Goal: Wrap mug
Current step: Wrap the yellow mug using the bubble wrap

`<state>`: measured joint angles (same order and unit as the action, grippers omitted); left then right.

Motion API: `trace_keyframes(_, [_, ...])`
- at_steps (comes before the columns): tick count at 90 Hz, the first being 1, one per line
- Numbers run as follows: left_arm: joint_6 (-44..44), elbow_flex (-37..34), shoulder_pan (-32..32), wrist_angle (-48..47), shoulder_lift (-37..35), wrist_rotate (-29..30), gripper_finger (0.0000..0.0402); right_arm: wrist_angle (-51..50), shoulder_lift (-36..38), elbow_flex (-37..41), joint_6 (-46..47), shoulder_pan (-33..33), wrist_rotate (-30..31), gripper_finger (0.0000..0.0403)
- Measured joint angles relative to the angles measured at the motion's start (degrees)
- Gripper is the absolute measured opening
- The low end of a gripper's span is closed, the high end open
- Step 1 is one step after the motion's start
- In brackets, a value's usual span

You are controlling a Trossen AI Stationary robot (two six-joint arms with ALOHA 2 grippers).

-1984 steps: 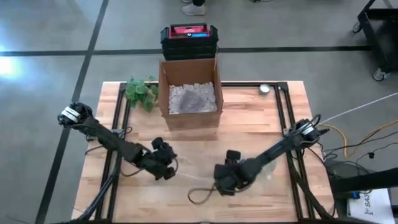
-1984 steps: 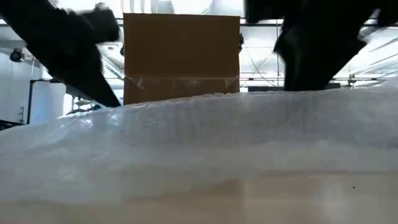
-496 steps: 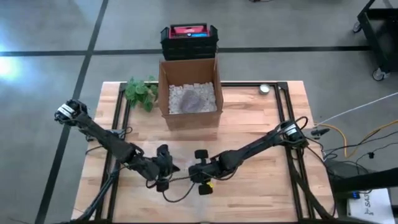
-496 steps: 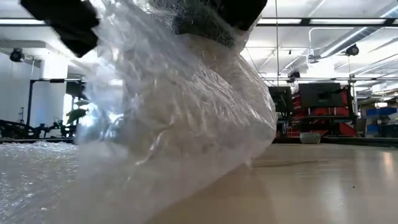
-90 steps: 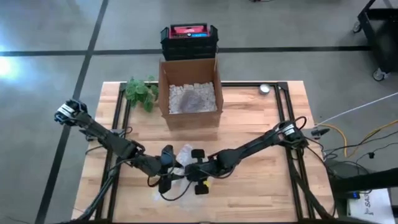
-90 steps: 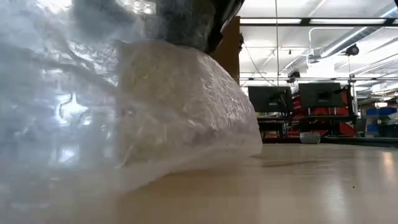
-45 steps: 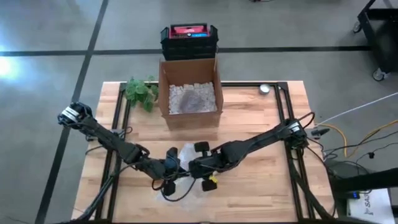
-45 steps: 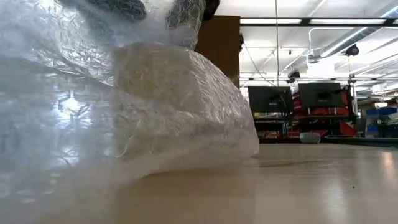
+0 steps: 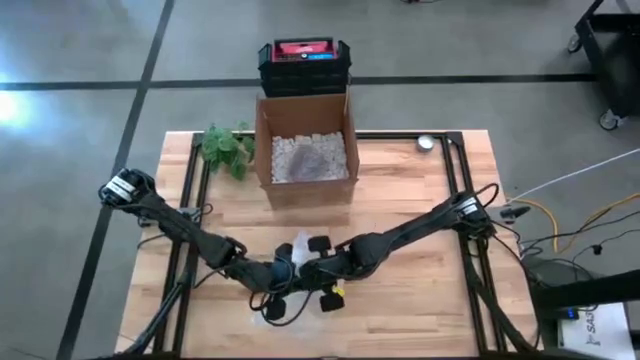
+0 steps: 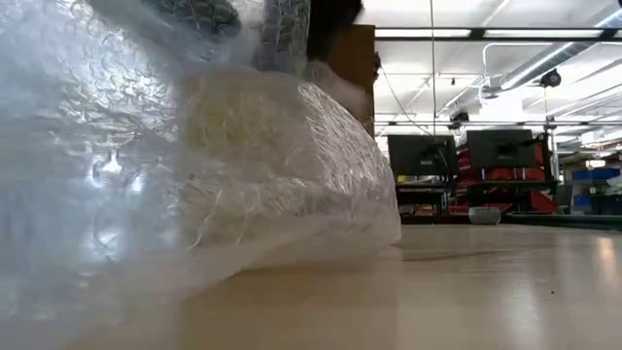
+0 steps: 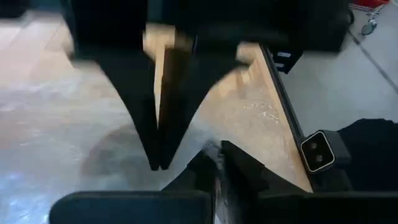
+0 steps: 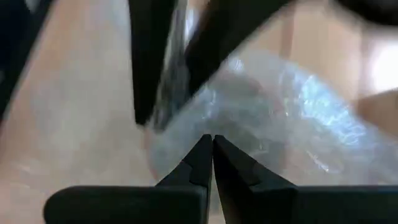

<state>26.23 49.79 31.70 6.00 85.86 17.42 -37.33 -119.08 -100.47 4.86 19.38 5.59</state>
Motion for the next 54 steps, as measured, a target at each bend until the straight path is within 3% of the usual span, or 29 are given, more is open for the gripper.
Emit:
trace_keyframes(13, [-0.7,-0.1,-0.2,0.2,0.0,0.0,0.0033,1.6,0.0,2.5,2.3,0.0,0.4,0.0])
trace_keyframes(30, [-5.3,0.6,-0.7,-1.8,-2.2,-0.1,0.0137,2.1,0.0,2.6,2.1,0.0,0.4,0.0])
trace_keyframes(41, [-4.7,6.3,-0.6,-16.6,-6.2,1.5,0.0194,2.1,0.0,2.6,1.9,0.0,0.4,0.0])
trace_keyframes(54, [7.5,13.7,0.6,-43.3,-8.4,3.3,0.0223,2.2,0.0,2.6,1.6,0.0,0.4,0.0])
